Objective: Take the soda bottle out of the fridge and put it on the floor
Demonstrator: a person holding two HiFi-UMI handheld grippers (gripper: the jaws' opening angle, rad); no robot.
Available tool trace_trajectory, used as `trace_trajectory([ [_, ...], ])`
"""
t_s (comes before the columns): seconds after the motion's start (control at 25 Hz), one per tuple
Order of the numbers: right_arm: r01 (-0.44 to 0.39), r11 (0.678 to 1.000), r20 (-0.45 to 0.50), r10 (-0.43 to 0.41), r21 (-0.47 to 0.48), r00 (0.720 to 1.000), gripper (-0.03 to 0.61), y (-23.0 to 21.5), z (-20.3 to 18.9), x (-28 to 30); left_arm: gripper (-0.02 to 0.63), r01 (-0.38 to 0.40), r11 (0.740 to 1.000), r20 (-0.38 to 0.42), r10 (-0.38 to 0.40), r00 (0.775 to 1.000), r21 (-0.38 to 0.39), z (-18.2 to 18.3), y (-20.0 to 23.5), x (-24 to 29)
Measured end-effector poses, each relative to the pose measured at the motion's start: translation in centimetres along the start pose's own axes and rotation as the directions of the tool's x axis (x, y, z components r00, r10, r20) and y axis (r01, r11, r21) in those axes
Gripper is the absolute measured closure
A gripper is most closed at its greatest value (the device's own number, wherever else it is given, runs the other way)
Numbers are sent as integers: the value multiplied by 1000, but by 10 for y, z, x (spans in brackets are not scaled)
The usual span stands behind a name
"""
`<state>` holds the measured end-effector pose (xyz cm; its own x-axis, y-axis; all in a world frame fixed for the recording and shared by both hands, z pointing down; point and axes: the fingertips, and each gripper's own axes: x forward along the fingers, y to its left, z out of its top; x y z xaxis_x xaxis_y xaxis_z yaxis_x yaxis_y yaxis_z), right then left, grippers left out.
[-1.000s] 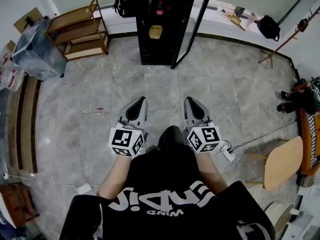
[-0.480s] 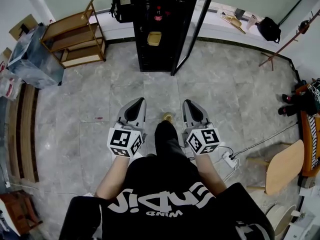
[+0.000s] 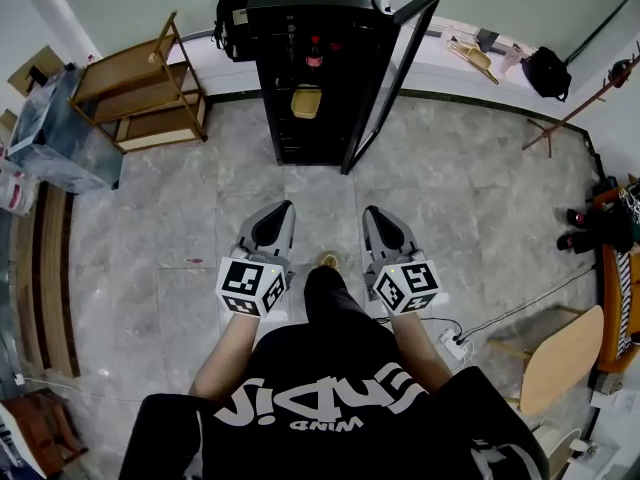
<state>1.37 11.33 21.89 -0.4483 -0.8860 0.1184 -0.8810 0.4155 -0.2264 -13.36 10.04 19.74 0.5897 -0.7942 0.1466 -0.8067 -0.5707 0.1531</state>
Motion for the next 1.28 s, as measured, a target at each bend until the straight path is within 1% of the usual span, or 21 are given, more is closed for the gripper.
trace_trajectory([
  [0.24,-35,999,-7,34,-21,999,555,-48,30,84,607,-39,999,45,39,998,-6,35,47,78],
  [0.44,-77,996,-16,76,-46,997,555,-78,47,133,607,-77,997,88,76,993,11,60,72,136],
  [0.6,-76,996,-28,75,-41,997,555,-96,49,162,607,-90,996,98,90,991,-2,71,94,167],
  [0.76,-55,998,-31,54,-26,998,555,-109,52,185,607,-78,997,87,77,993,4,80,111,191],
  [0.96,-32,999,-32,32,3,999,555,-113,56,209,607,-59,998,61,59,996,-3,82,136,216],
  [1.16,11,1000,-34,-10,21,999,555,-113,45,237,607,13,1000,43,-12,999,-10,80,160,241],
  [1.28,20,1000,-47,-19,14,999,555,-113,39,251,607,29,999,24,-28,999,-20,71,173,250],
])
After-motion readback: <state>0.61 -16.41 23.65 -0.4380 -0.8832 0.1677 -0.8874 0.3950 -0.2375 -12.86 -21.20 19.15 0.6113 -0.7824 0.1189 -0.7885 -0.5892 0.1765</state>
